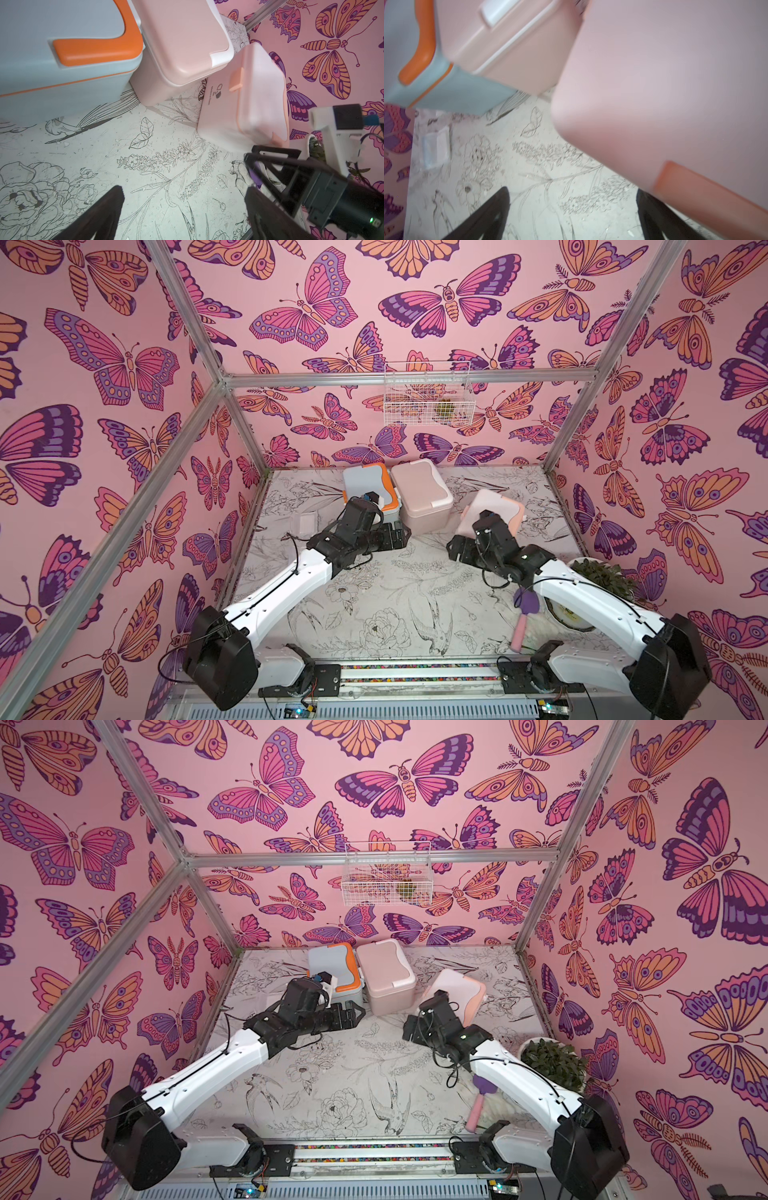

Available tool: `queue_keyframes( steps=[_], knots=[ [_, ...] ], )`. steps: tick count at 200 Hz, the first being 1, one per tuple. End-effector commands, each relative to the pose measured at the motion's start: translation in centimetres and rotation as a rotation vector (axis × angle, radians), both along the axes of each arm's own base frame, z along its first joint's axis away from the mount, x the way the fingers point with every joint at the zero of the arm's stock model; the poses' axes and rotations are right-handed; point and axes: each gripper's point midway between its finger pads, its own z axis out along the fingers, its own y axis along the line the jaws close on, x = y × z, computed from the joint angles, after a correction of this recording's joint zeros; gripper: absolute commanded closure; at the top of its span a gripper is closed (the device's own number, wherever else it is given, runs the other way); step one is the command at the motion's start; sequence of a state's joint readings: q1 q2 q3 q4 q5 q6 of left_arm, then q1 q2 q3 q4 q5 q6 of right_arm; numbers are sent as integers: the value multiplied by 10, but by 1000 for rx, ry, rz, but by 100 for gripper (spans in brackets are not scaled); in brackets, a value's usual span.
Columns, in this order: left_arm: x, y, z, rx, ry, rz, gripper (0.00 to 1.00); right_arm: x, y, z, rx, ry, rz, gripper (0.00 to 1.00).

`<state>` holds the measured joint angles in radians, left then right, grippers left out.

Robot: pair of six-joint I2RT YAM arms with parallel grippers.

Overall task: Open first aid kits and take out gauze
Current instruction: Move the first aid kit to the center of the board, then adjust the first aid kit at the center of the board.

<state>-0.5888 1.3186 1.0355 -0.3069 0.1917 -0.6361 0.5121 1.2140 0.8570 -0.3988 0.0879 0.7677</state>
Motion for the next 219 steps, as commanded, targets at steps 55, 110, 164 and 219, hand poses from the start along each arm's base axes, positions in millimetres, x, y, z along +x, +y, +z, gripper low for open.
queue_keyframes(
  steps=[55, 110, 164, 219],
  knots=[
    [28, -19, -9, -20, 7, -20, 6, 62, -77, -5, 59, 76, -157, 6],
    [71, -35, -25, -87, 37, 18, 7, 55, -7, 58, 156, -64, 66, 6],
    [122, -49, -28, -224, 34, 80, 8, 112, 31, 82, 128, -130, 206, 3],
    [146, -9, -42, -213, 19, 228, 9, 175, 60, 49, 73, -35, 336, 4]
  ],
)
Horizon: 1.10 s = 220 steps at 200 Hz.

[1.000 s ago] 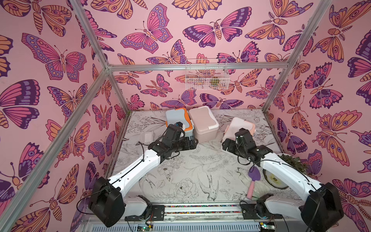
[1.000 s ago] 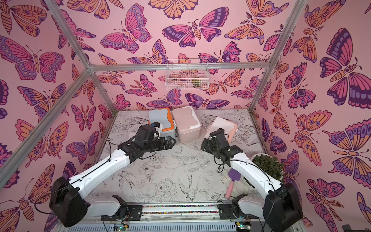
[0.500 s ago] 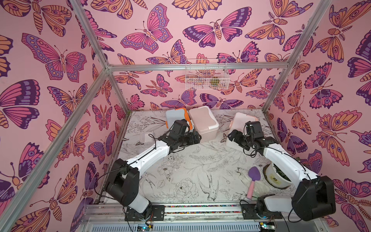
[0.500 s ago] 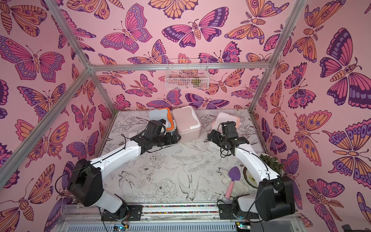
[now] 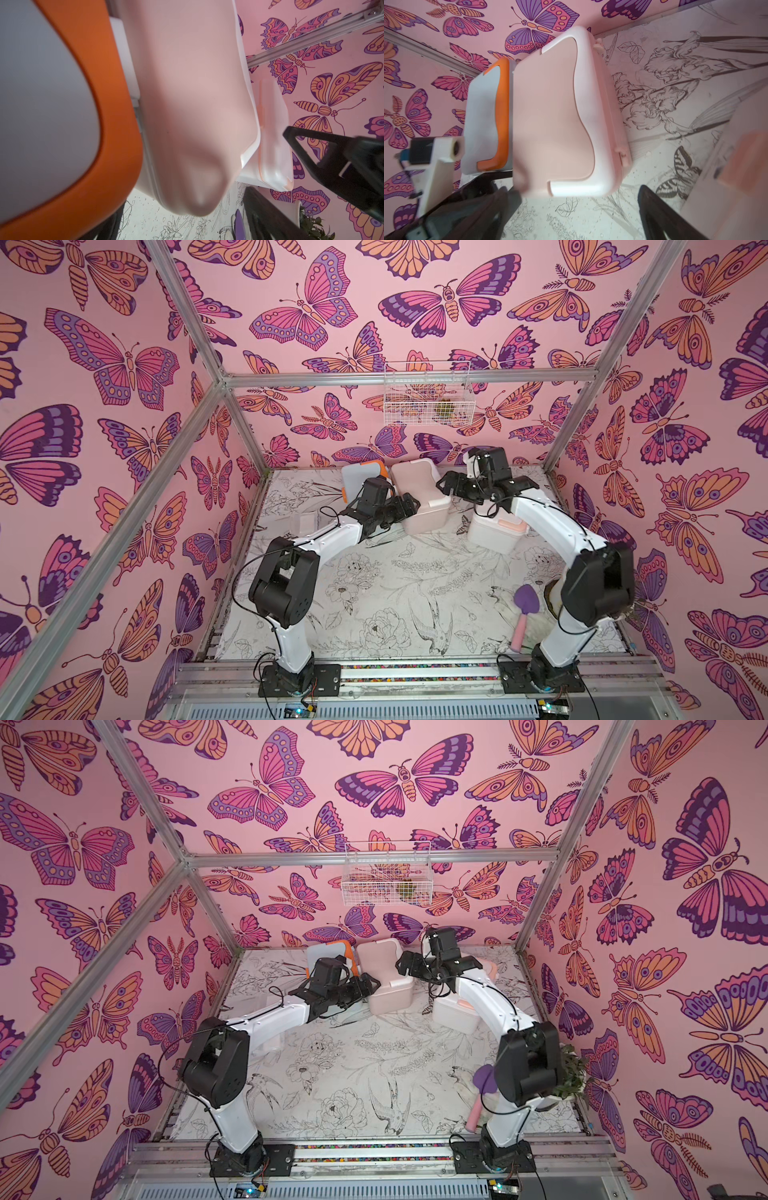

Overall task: Open first aid kits and take out gauze
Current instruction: Adjust the first aid kit at the center of the board, then move the first aid kit to the center of the board.

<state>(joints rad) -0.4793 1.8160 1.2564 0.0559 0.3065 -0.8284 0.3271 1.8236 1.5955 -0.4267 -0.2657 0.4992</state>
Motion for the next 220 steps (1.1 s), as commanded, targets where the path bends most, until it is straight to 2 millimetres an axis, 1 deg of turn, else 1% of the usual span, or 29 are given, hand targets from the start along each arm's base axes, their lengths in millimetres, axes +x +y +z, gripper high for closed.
queue_keyframes(
  steps=[1, 15, 24, 34, 54, 66, 85, 103, 119, 136, 156, 181, 209, 220],
  knots=[
    [19, 32, 6, 2, -47, 110, 9, 8, 6, -13, -44, 43, 83, 4],
    [20, 49, 3, -5, -30, 141, 9, 17, 9, -20, -58, 55, 96, 4],
    [19, 53, 3, -11, -25, 141, 9, 22, 10, -24, -52, 65, 105, 4],
    [17, 52, 7, -17, -31, 131, 9, 27, 13, -27, -40, 73, 117, 4],
    [9, 40, 13, -37, -35, 86, 10, 34, 21, -34, -20, 84, 144, 5],
    [5, 28, 17, -41, -41, 56, 10, 36, 26, -36, 5, 92, 158, 6],
    [0, 11, 21, -34, -52, 16, 10, 38, 30, -41, 21, 107, 162, 6],
    [1, 1, 16, -18, -47, -3, 10, 38, 33, -43, 38, 113, 165, 6],
    [7, -5, 12, -15, -41, -10, 11, 37, 33, -46, 47, 120, 162, 6],
    [11, -12, 10, -20, -37, -28, 11, 34, 36, -49, 57, 132, 173, 6],
    [10, -29, 12, -30, -42, -79, 12, 27, 37, -54, 65, 146, 183, 6],
    [-1, -50, 16, -39, -46, -140, 12, 16, 38, -53, 66, 150, 198, 7],
    [-11, -61, 16, -44, -41, -170, 12, 1, 41, -53, 58, 157, 224, 8],
    [-16, -65, 19, -47, -44, -181, 12, -8, 42, -53, 58, 165, 237, 9]
  ],
)
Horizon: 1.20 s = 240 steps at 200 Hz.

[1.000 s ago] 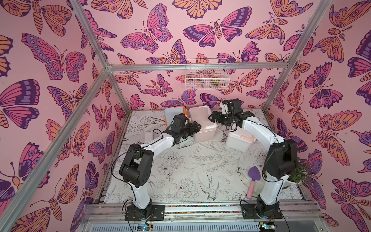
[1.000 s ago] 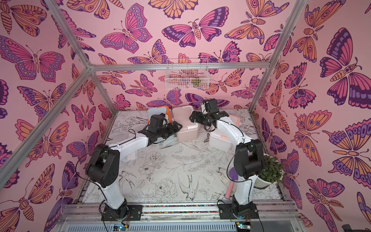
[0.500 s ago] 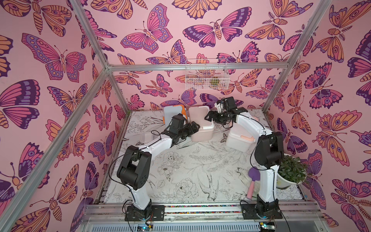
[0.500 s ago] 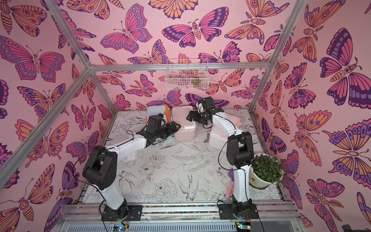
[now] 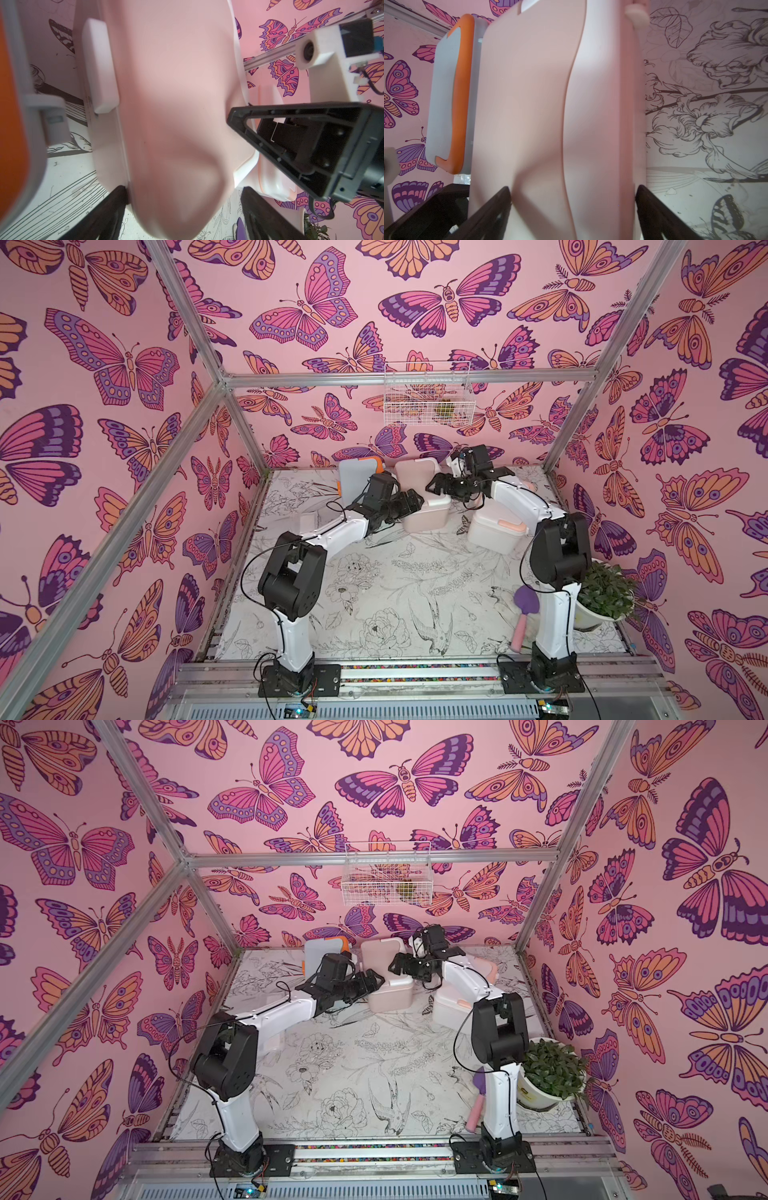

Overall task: Open first aid kits and take out gauze
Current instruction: Move the first aid kit to the center of the board.

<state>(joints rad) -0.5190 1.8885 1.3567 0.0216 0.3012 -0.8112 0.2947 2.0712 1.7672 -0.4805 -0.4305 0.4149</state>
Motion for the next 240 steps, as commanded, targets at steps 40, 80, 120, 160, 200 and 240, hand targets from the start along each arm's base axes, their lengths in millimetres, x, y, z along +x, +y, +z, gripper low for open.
queue_keyframes(
  steps=[40, 80, 120, 160, 200, 240],
  knots=[
    [-50, -49, 29, -77, -40, -195, 12, -81, 18, 0, 14, 79, 123, 10],
    [-73, -22, 27, -9, -22, -171, 9, -104, 1, -10, -49, 111, 96, 7],
    [-63, 23, 28, 22, -7, -83, 8, -88, -14, -9, -145, 116, 39, 1],
    [-47, 18, 27, 26, 7, -105, 9, -69, -9, -16, -155, 136, 37, 1],
    [-39, -6, 9, 46, 40, -148, 10, -76, 6, -20, -101, 162, 72, 2],
    [-65, -40, 19, 23, 23, -252, 10, -114, 20, -25, -113, 174, 138, 10]
  ],
)
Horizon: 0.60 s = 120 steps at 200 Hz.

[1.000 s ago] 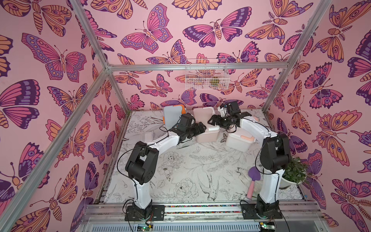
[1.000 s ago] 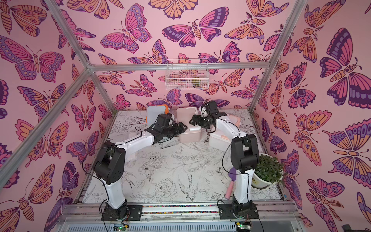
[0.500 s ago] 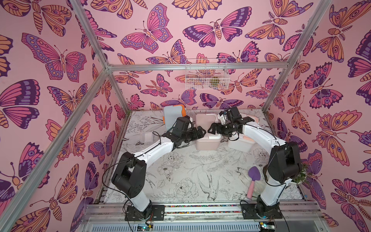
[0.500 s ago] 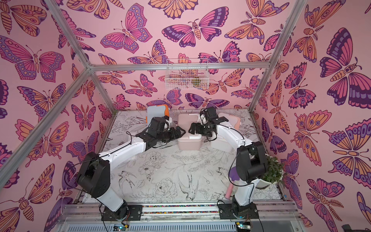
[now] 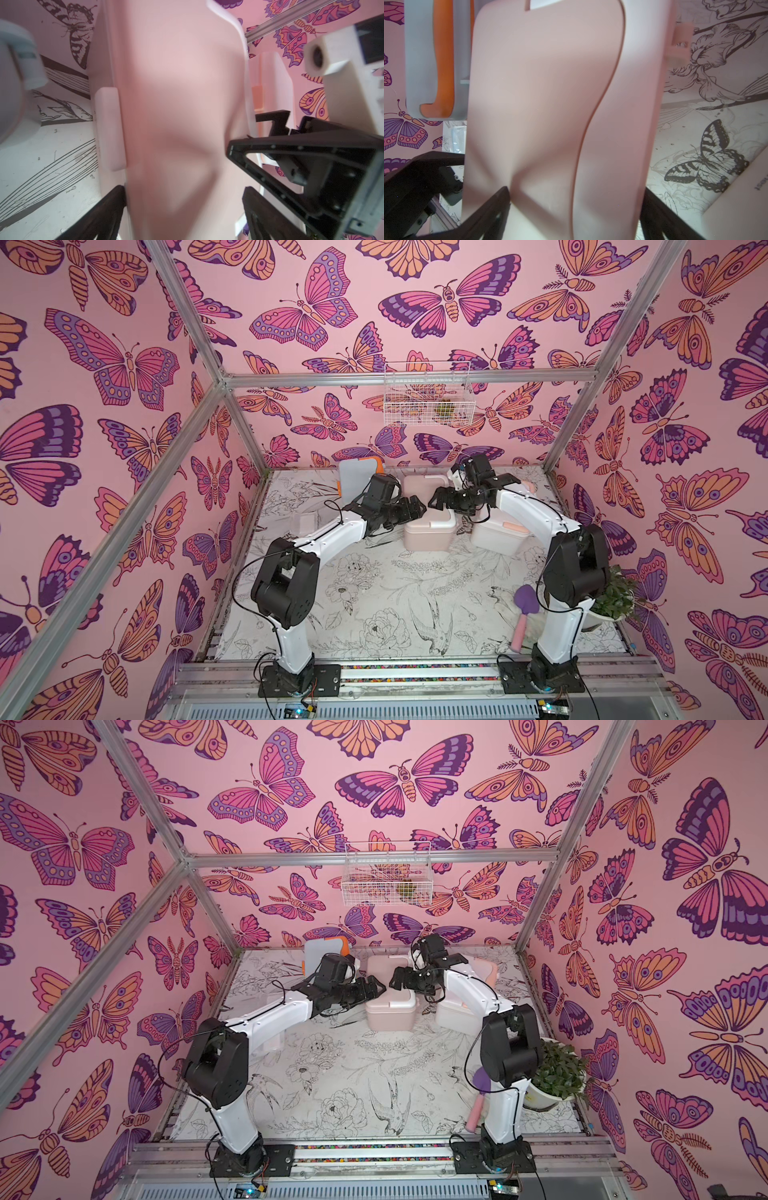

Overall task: Open first aid kits and take out gauze
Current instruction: Move the first aid kit to the center of the board.

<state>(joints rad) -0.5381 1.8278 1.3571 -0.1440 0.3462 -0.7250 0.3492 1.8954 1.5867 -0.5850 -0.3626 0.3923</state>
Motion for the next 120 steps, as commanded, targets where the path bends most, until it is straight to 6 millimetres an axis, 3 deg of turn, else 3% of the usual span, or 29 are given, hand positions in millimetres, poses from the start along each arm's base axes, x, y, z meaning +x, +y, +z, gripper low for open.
queue_keyframes(
  steps=[1, 29, 79, 84, 120],
  knots=[
    [-32, -40, 19, -53, -16, -151, 10, -50, 24, -24, -16, 105, 104, 10],
    [-66, -53, 18, -64, 4, -212, 10, -82, 30, -21, -40, 99, 136, 12],
    [-120, -54, 9, -90, 35, -253, 10, -147, 26, -31, -84, 114, 153, 12],
    [-126, -55, 9, -93, 37, -261, 10, -156, 26, -25, -76, 97, 157, 12],
    [-181, -70, 2, -94, 69, -342, 9, -212, 18, -30, -93, 98, 158, 11]
  ],
)
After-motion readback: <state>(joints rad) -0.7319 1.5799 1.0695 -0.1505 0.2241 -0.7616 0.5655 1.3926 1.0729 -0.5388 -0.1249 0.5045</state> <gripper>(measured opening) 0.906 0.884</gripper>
